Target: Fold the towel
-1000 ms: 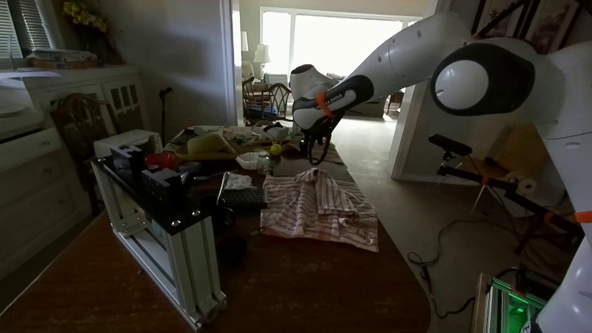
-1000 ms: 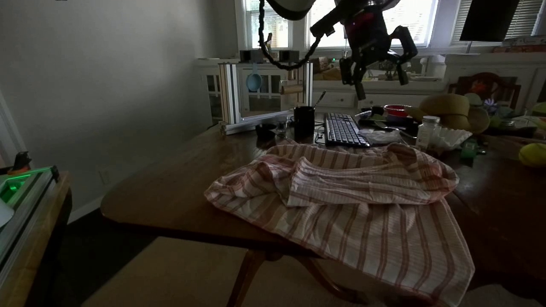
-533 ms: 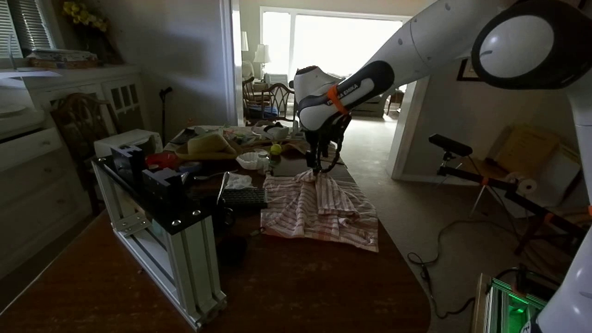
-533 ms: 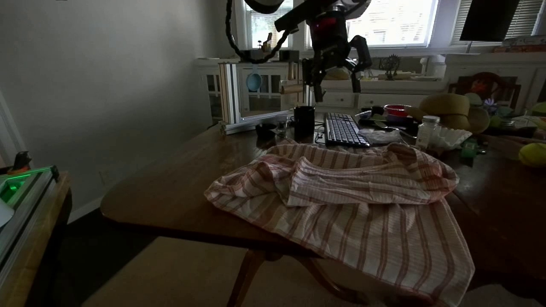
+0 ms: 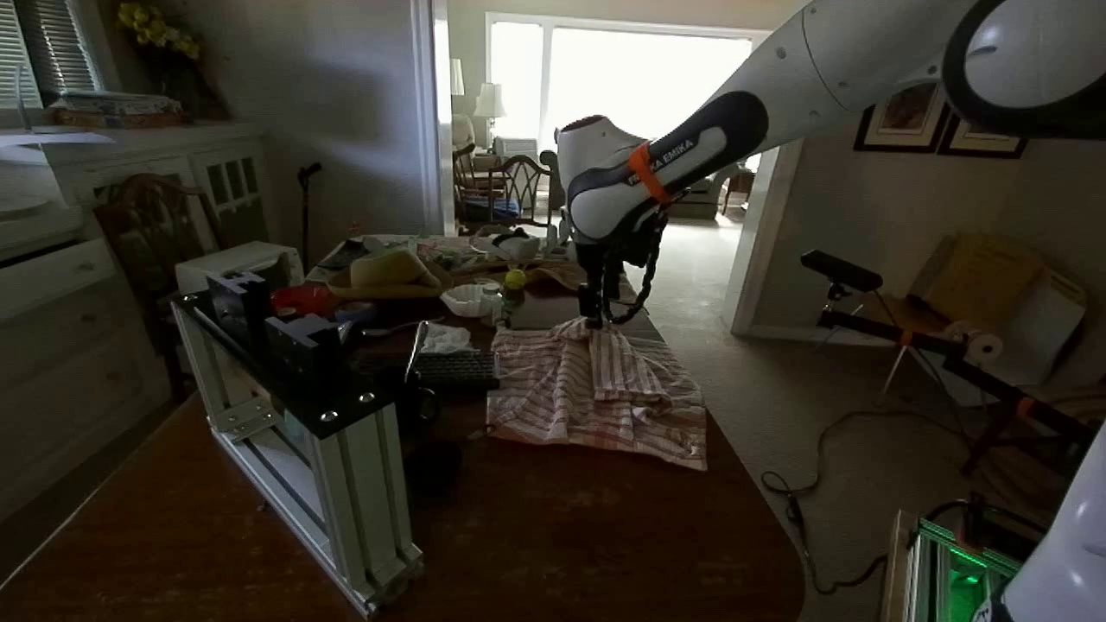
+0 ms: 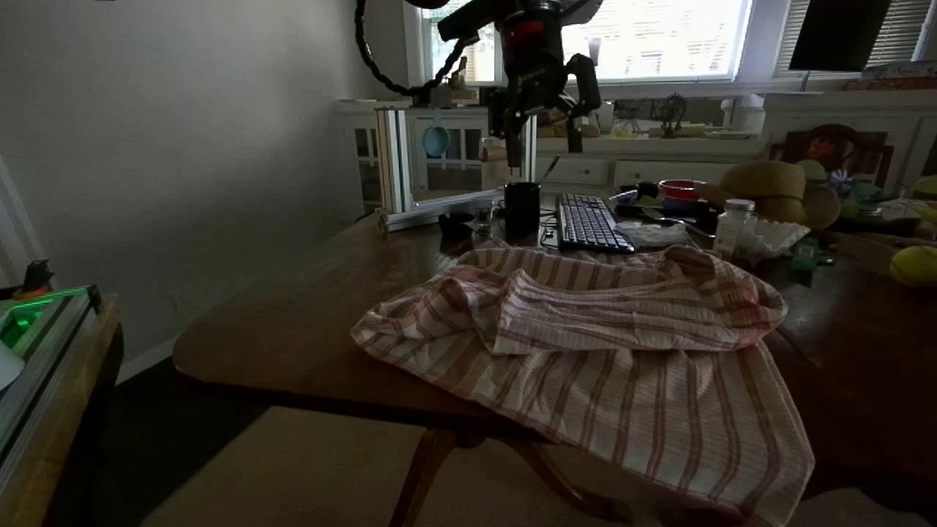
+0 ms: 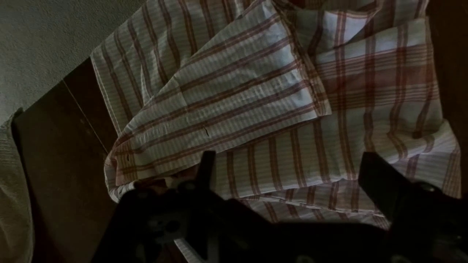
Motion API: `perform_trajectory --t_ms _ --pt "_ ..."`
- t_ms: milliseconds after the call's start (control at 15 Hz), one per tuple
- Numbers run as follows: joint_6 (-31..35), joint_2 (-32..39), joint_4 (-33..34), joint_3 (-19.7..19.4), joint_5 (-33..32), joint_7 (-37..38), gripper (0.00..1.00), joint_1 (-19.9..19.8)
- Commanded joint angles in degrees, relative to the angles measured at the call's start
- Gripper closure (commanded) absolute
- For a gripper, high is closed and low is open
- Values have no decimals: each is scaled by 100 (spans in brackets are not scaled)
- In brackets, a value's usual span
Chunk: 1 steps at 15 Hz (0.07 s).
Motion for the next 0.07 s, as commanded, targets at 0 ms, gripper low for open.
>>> perform_trajectory --t_ms 0 --pt "-15 -12 -9 24 -4 2 0 -21"
